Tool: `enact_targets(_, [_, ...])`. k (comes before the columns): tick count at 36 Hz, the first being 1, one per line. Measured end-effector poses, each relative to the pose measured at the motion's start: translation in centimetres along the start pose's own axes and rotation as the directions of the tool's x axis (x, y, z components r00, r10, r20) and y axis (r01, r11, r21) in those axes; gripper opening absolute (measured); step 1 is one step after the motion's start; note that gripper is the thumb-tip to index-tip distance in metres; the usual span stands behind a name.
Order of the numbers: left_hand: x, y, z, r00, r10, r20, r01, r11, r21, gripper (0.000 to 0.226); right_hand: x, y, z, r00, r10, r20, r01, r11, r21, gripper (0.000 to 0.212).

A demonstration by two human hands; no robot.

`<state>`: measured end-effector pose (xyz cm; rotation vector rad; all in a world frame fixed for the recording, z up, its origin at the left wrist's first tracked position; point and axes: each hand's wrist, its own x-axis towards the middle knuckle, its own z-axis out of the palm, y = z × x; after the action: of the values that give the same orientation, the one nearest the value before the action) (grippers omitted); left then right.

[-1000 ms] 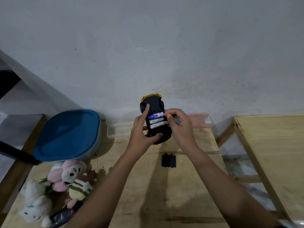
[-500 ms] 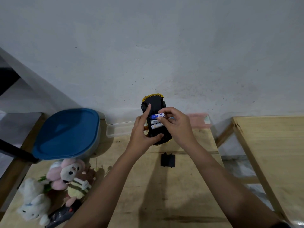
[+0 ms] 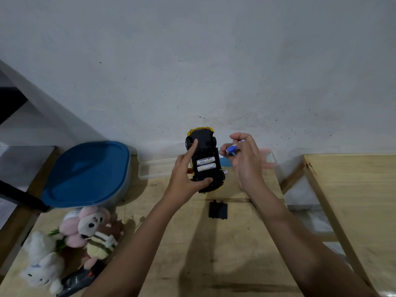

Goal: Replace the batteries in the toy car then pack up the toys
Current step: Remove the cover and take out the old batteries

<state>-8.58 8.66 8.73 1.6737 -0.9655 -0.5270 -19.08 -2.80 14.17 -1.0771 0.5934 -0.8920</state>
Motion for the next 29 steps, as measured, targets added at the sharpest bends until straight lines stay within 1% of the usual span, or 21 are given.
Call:
enact_targets(2, [0.1,0.0,0.0,1.0,0.006,0.005,-0.006,1.0,0.008,0.1,-0.1,0.1,-0.2,0.999,0.008,0.037,-0.008,1.0,-0.02,0.023])
enact_targets(3, [0.1,0.0,0.0,1.0,0.008,0.007,-0.008,1.0,0.012,0.1,-0.1,0.2,-0.4,0.997,0.012,0.076,-0.007,0.998,-0.059,0.019])
enact_targets(4, [0.2,0.0,0.0,1.0,0.009,0.01,-0.009,1.0,0.015,0.1,-0.1,0.2,-0.6,0.992,0.009,0.123,0.006,0.992,-0.128,0.019])
enact_targets(5, [0.2,0.0,-0.1,1.0,0.008,0.015,-0.008,1.0,0.016,0.1,-0.2,0.2,-0.7,0.986,0.002,0.168,0.038,0.97,-0.239,0.019])
enact_targets(7, [0.1,-0.1,-0.1,1.0,0.004,0.027,-0.004,1.0,0.02,0.1,-0.5,0.1,-0.8,0.973,-0.008,0.231,0.12,0.87,-0.478,0.019])
enact_targets(8, [0.1,0.0,-0.1,0.999,0.001,0.033,-0.002,1.0,0.023,0.1,-0.6,0.1,-0.8,0.968,-0.015,0.249,0.155,0.818,-0.554,0.018])
enact_targets(10, [0.0,0.0,0.0,0.999,-0.004,0.039,0.003,1.0,0.031,0.1,-0.7,0.3,-1.0,0.954,-0.042,0.295,0.232,0.729,-0.644,0.016])
enact_targets(12, [0.0,0.1,0.0,0.999,-0.005,0.042,0.003,0.999,0.042,0.1,-0.7,0.8,-1.1,0.936,-0.058,0.346,0.296,0.657,-0.693,0.024])
enact_targets(14, [-0.1,0.1,0.0,0.999,-0.001,0.051,-0.002,0.998,0.056,0.1,-0.7,1.2,-1.2,0.933,-0.069,0.353,0.318,0.616,-0.721,0.034])
enact_targets(16, [-0.2,0.1,0.0,0.998,0.006,0.062,-0.01,0.997,0.074,0.101,-0.7,1.4,-1.1,0.93,-0.117,0.348,0.352,0.548,-0.759,0.041])
enact_targets(18, [-0.2,0.3,-0.1,0.998,0.018,0.064,-0.023,0.996,0.09,0.101,-0.8,1.4,-1.0,0.92,-0.159,0.359,0.391,0.451,-0.802,0.045])
enact_targets(21, [-0.2,0.6,-0.2,0.997,0.03,0.069,-0.037,0.994,0.103,0.102,-1.2,1.2,-1.0,0.905,-0.173,0.389,0.424,0.262,-0.867,0.048])
enact_targets(22, [-0.1,0.7,-0.1,0.997,0.032,0.069,-0.039,0.994,0.103,0.103,-1.3,1.1,-1.0,0.901,-0.176,0.397,0.429,0.221,-0.876,0.049])
enact_targets(24, [-0.1,0.8,-0.1,0.997,0.032,0.065,-0.038,0.995,0.097,0.104,-1.3,1.1,-1.1,0.896,-0.186,0.403,0.435,0.187,-0.881,0.05])
enact_targets(29, [-0.1,1.0,-0.3,0.997,0.038,0.062,-0.044,0.995,0.095,0.108,-1.3,1.2,-1.2,0.909,-0.178,0.377,0.406,0.171,-0.898,0.059])
